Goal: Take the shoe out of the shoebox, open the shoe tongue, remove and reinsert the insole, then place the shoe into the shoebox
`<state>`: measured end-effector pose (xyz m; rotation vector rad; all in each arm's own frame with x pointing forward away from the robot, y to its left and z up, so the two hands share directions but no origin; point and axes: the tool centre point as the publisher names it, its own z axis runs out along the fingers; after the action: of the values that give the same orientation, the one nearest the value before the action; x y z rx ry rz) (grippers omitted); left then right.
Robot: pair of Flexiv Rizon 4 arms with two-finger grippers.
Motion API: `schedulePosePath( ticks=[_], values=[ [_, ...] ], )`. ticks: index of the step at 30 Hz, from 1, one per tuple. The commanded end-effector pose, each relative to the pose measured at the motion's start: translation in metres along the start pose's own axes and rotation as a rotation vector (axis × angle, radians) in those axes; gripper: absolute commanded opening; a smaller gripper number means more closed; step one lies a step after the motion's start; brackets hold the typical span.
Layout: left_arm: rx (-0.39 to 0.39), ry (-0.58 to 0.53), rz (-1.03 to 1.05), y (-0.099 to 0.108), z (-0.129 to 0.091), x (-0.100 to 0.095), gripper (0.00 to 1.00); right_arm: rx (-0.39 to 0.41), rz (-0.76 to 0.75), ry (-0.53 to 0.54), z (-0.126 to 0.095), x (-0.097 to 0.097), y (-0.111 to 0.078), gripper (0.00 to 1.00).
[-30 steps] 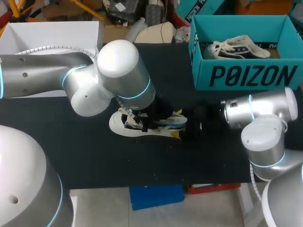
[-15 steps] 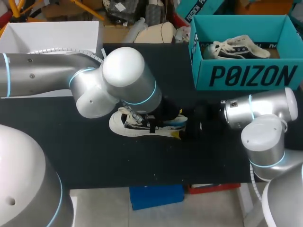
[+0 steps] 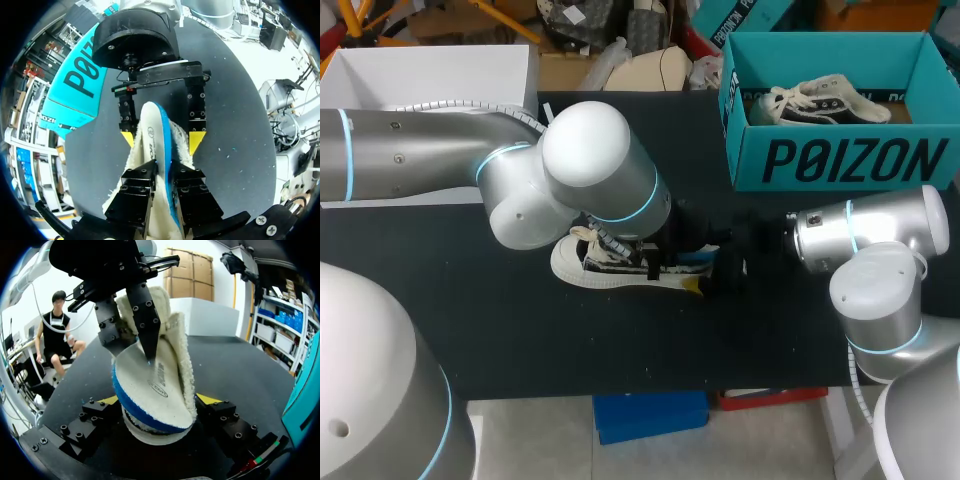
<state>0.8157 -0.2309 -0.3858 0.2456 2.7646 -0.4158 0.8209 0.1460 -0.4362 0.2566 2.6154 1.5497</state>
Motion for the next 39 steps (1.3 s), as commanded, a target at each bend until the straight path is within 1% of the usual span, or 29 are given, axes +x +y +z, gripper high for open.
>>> schedulePosePath(
  ticks=[1,4,8,10,11,17,18,19,21,24,25,27,29,30,32,34,35,37,39],
  values=[
    [-0.003,0.001,0.004,-0.007,0.008,0.002,0.18,0.003,0.001,-0.001,0.003,0.0,0.0,0.0],
    [-0.001,0.005,0.002,-0.009,0.011,0.002,0.19,0.003,0.001,-0.001,0.003,0.0,0.0,0.0],
    [0.006,0.006,0.0,-0.012,0.012,0.002,0.16,0.003,0.001,-0.001,0.003,0.0,0.0,0.0],
    [0.007,0.008,-0.001,-0.012,0.012,0.002,0.08,0.003,0.001,-0.001,0.003,0.0,0.0,0.0],
    [0.007,0.008,-0.003,-0.012,0.013,0.002,0.0,0.003,0.001,-0.001,0.003,0.0,0.0,0.0],
    [0.002,0.013,-0.025,-0.008,0.013,0.002,0.0,0.003,0.001,-0.001,0.003,0.0,0.0,0.0],
    [0.002,0.013,-0.024,-0.007,0.011,0.002,0.0,0.003,0.001,-0.001,0.003,0.0,0.0,0.0],
    [0.017,0.016,-0.019,-0.006,0.007,0.003,0.0,0.003,0.001,-0.001,0.003,0.0,0.0,0.0],
    [0.036,0.018,-0.005,-0.005,-0.002,0.003,0.0,0.003,0.001,-0.001,0.003,0.0,0.0,0.0],
    [0.095,0.03,0.006,-0.002,-0.021,0.003,0.0,0.003,0.001,-0.001,0.003,0.0,0.0,0.0],
    [0.103,0.029,0.01,-0.001,-0.029,0.004,0.0,0.003,0.001,-0.001,0.003,0.0,0.0,0.0],
    [0.156,0.035,0.023,-0.003,-0.047,0.007,0.0,0.003,0.001,-0.001,0.003,0.0,0.0,0.0],
    [0.172,0.017,0.044,-0.005,-0.066,0.012,0.0,0.003,0.001,-0.001,0.003,0.0,0.0,0.0],
    [0.208,0.032,0.032,-0.005,-0.075,0.013,0.0,0.003,0.001,-0.001,0.003,0.0,0.0,0.0],
    [0.253,0.048,0.016,-0.005,-0.091,0.015,0.0,0.003,0.001,-0.001,0.003,0.0,0.0,0.0],
    [0.328,0.077,-0.011,-0.008,-0.11,0.015,0.0,0.003,0.001,-0.001,0.003,0.0,0.0,0.0],
    [0.353,0.083,-0.017,-0.011,-0.119,0.016,0.0,0.003,0.001,-0.001,0.003,0.0,0.0,0.0],
    [0.436,0.103,-0.036,-0.018,-0.14,0.017,0.0,0.003,0.001,-0.001,0.003,0.0,0.0,0.0],
    [0.488,0.109,-0.056,-0.027,-0.161,0.018,0.0,0.003,0.001,-0.001,0.003,0.0,0.0,0.0]
  ],
)
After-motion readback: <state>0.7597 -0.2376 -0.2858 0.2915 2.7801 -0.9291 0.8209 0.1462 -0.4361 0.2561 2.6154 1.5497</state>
